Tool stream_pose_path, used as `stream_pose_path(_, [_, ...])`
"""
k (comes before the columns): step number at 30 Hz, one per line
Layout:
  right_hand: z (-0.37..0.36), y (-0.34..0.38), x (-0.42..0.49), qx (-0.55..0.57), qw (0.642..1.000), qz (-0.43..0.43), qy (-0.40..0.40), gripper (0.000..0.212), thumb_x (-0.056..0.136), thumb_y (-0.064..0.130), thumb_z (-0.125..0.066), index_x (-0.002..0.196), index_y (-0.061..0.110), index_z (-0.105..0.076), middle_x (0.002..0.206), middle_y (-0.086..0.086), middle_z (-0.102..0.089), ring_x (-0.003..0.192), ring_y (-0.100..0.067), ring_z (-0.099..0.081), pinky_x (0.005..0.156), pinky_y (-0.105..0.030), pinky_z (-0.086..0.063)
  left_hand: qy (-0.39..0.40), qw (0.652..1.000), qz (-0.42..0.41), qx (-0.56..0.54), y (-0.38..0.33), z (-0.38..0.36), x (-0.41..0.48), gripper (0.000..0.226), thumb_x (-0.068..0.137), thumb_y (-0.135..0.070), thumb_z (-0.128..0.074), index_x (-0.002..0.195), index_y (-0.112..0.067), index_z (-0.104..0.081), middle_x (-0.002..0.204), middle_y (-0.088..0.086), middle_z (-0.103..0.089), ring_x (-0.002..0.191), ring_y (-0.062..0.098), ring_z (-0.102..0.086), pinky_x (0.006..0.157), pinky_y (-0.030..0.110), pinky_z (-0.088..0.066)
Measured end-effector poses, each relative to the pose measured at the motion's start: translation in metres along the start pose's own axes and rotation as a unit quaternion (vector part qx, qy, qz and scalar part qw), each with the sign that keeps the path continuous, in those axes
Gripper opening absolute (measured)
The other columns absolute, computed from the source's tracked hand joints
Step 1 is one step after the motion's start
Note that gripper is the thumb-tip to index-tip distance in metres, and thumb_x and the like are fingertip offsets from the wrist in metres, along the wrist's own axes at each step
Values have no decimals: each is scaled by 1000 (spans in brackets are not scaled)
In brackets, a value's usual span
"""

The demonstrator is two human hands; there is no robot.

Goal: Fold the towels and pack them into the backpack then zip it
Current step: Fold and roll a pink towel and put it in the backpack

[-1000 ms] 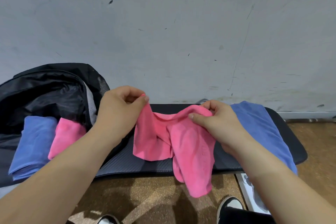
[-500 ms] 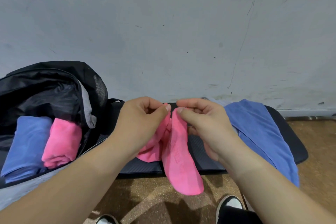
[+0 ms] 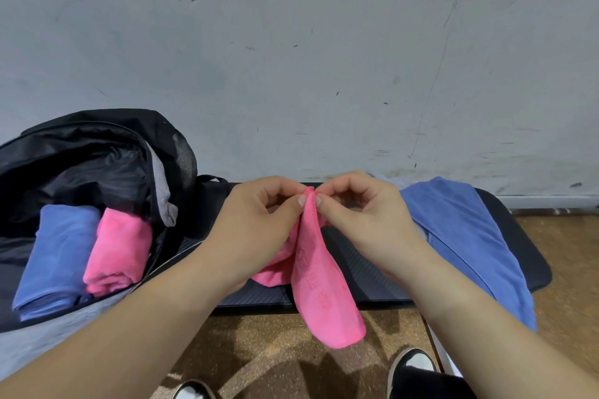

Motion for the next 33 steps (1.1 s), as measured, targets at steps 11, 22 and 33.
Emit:
stream_pose_path(11, [2, 2, 4, -32, 999, 6, 40, 10, 88, 10, -80, 83, 17, -76, 64, 8, -68, 66, -38, -62, 70, -54, -59, 14, 1000, -12, 7, -2, 5, 0, 13, 97, -11, -70, 94, -17, -81, 80, -2, -81, 73, 6, -72, 78, 29, -55])
stream_pose_path(22, [-3, -7, 7, -20, 996, 18, 85, 12, 90, 24, -79, 94, 13, -76, 82, -15, -75, 82, -45, -68, 79, -56, -59, 63, 997, -43, 6, -5, 16, 0, 5, 97, -11, -72, 94, -12, -76, 82, 0, -78, 71, 5, -68, 73, 25, -55])
stream_pose_path(33, [-3, -40, 16, -151, 970, -61, 180, 13, 91, 17, -75, 102, 22, -76, 84, 3, -72, 70, -11, -63, 67, -26, -52, 61, 992, -103, -46, -23, 42, -19, 13, 105, -23, -59, 95, -18, -65, 84, 17, -63, 76, 23, -55, 68, 37, -45])
Point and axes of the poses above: each hand's wrist, its own x-axis towards the middle knuckle, its own z-axis out of the back of the hand, y = z × x, the point moved 2 cm from there along x, towards the middle knuckle
